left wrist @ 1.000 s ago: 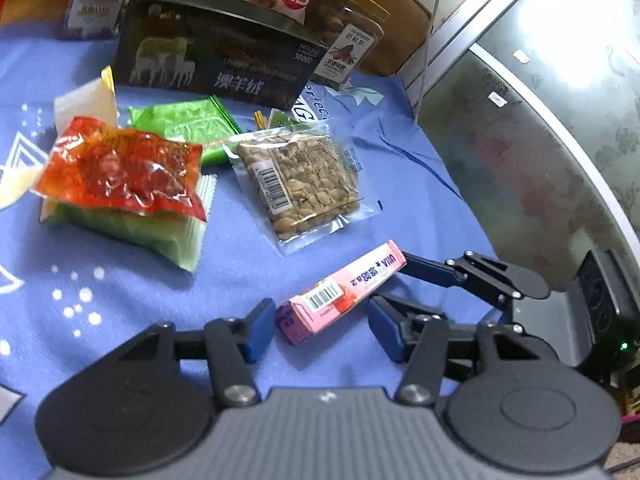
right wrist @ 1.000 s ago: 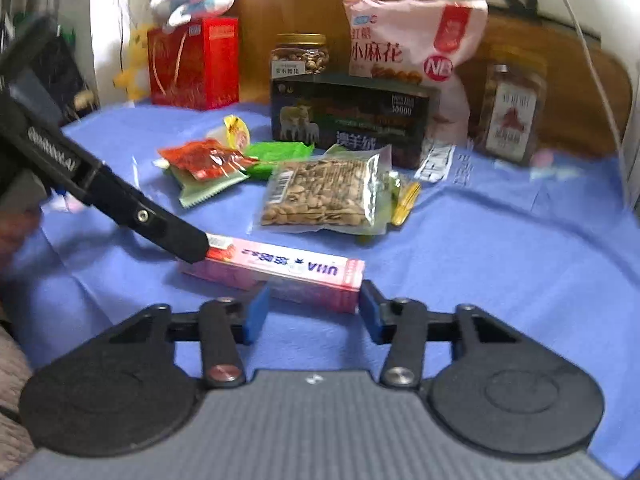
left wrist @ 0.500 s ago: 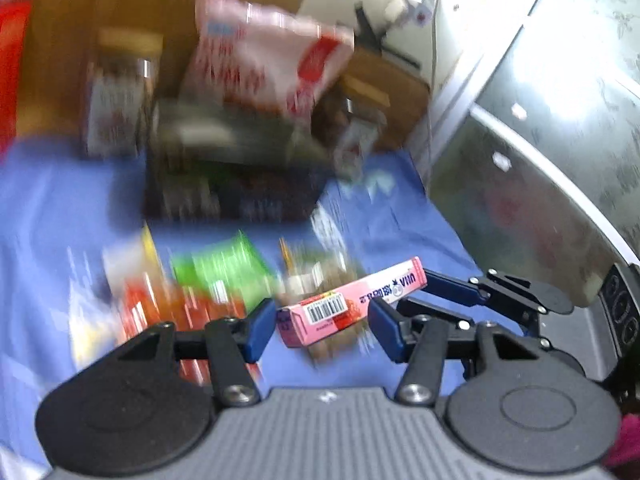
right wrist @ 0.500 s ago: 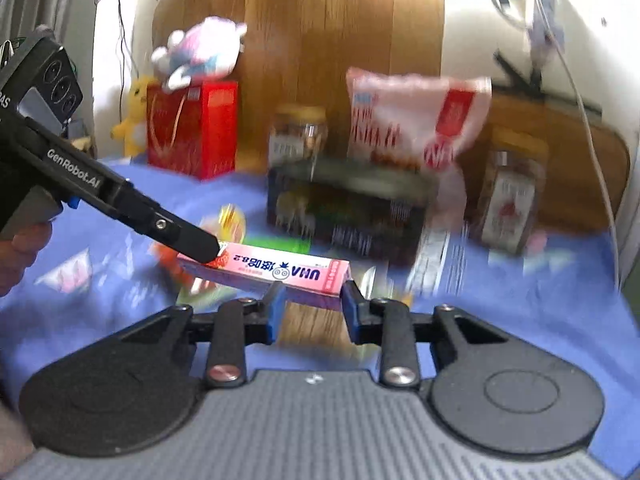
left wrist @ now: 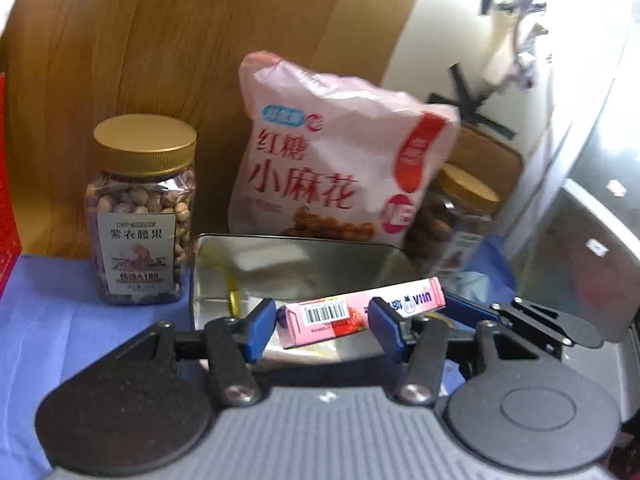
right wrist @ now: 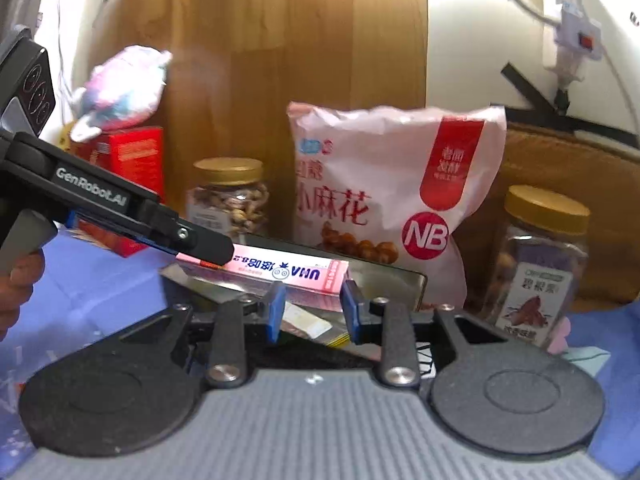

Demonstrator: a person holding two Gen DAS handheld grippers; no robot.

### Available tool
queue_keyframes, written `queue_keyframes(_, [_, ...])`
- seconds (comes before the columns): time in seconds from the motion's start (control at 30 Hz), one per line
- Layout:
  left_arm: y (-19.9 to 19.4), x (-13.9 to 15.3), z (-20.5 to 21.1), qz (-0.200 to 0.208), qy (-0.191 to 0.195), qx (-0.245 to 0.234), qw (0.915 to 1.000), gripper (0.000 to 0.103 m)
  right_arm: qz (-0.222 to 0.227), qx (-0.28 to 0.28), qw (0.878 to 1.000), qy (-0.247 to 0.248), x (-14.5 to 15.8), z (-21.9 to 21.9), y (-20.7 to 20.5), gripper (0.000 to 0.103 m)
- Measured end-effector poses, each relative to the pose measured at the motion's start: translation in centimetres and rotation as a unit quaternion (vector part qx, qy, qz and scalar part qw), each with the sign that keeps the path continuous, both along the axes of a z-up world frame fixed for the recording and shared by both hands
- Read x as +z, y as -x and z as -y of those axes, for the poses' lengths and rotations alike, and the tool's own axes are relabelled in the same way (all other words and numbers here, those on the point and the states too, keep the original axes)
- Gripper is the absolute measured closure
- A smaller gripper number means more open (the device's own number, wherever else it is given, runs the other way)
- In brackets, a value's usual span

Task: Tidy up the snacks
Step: 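Lower the pink candy stick into the tin box and release it, then grasp the red spicy snack bag with the left gripper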

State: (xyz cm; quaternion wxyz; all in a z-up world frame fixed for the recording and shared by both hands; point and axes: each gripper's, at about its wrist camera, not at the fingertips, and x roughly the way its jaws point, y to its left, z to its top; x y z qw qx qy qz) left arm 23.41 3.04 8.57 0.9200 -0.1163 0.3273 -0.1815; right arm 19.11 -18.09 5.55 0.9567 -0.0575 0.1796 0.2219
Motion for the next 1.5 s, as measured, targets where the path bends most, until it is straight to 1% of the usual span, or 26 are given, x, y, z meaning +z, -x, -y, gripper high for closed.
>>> queue_keyframes(0.1, [-1.8,-1.4,0.4,-0.024,-0.004,0.001,0.9997,0.050,-0.013,-0.004,1.000,0.003,-0.9,-0.1,-1.5,0.064])
queue_keyframes(0.17, [-1.9,-2.1,0.5,-0.035,0.000,-0.009,0.9993,0.049,-0.021,-0.012,1.000,0.002,-1.4,0.0,-1.5,0.064])
queue_keyframes(0.27, [-0.4,-1.9,0.4,-0.024,-0.004,-0.012,0.9996,0.048,-0.016,-0.018,1.000,-0.011,-1.2,0.8,-0.6,0.063])
queue_keyframes(0.37, [2.2,-0.8,-1.4,-0.006,0.020,-0.011,0.9997,0.048,-0.013,-0.019,0.999,-0.032,-0.4,1.4,1.0,0.063])
queue_keyframes(0.4, [3.5,-0.6,-2.2,0.000,0.027,-0.010,0.9996,0.044,-0.013,-0.012,0.999,-0.041,-0.1,1.6,1.9,0.063])
queue_keyframes(0.47, [6.0,-0.4,-3.8,0.008,0.036,-0.002,0.9993,0.039,-0.023,0.009,0.998,-0.055,0.0,1.6,3.6,0.061])
queue_keyframes(0.5, [7.2,-0.5,-4.5,0.007,0.041,0.001,0.9991,0.039,-0.034,0.023,0.997,-0.060,-0.1,1.4,4.6,0.061])
queue_keyframes(0.6, [10.5,-2.0,-6.6,-0.018,0.051,0.005,0.9985,0.039,-0.075,0.077,0.992,-0.072,-1.0,0.5,7.3,0.059])
queue_keyframes(0.67, [12.2,-3.3,-7.5,-0.038,0.054,0.007,0.9978,0.039,-0.105,0.111,0.985,-0.075,-2.0,-0.5,9.0,0.051])
queue_keyframes(0.73, [13.2,-4.4,-7.9,-0.054,0.058,0.001,0.9969,0.039,-0.124,0.133,0.981,-0.065,-3.0,-1.8,10.5,0.050])
queue_keyframes(0.8, [13.5,-5.3,-7.7,-0.064,0.057,-0.005,0.9963,0.039,-0.127,0.150,0.980,-0.039,-3.7,-3.4,11.6,0.048])
queue_keyframes(0.87, [13.2,-6.1,-7.3,-0.077,0.058,-0.007,0.9953,0.039,-0.129,0.151,0.980,-0.012,-4.3,-4.9,11.9,0.045])
queue_keyframes(0.9, [13.0,-6.6,-7.1,-0.083,0.062,-0.010,0.9946,0.047,-0.133,0.151,0.979,-0.006,-4.4,-5.5,11.8,0.045])
queue_keyframes(0.93, [12.8,-7.0,-6.9,-0.092,0.067,-0.011,0.9934,0.053,-0.138,0.154,0.978,-0.002,-4.6,-6.0,11.6,0.045])
queue_keyframes(0.97, [12.8,-7.2,-6.6,-0.096,0.070,-0.011,0.9929,0.055,-0.139,0.153,0.978,0.003,-4.9,-6.5,11.4,0.044])
queue_keyframes(1.07, [14.4,-6.6,-5.9,-0.064,0.046,-0.011,0.9968,0.055,-0.125,0.143,0.982,0.014,-4.7,-7.2,11.7,0.044])
queue_keyframes(1.1, [15.1,-6.3,-5.8,-0.055,0.049,-0.020,0.9971,0.061,-0.118,0.141,0.983,0.018,-4.6,-7.2,11.9,0.045])
queue_keyframes(1.17, [16.0,-5.7,-5.8,-0.046,0.063,-0.041,0.9961,0.062,-0.110,0.142,0.984,0.019,-4.3,-6.8,12.4,0.046])
queue_keyframes(1.2, [16.3,-5.4,-5.6,-0.040,0.064,-0.047,0.9961,0.062,-0.109,0.145,0.983,0.016,-4.2,-6.7,12.7,0.046])
queue_keyframes(1.27, [16.9,-5.1,-5.1,-0.029,0.050,-0.045,0.9973,0.062,-0.106,0.148,0.983,0.018,-4.3,-7.0,12.9,0.046])
queue_keyframes(1.33, [16.8,-5.4,-5.1,-0.035,0.049,-0.040,0.9974,0.061,-0.103,0.146,0.983,0.026,-4.5,-7.2,13.1,0.046])
queue_keyframes(1.4, [16.5,-5.7,-5.2,-0.045,0.058,-0.039,0.9966,0.060,-0.101,0.145,0.984,0.027,-4.5,-7.1,13.2,0.046])
queue_keyframes(1.5, [15.9,-6.0,-5.3,-0.054,0.067,-0.036,0.9957,0.060,-0.108,0.128,0.986,0.020,-4.7,-6.3,12.9,0.042])
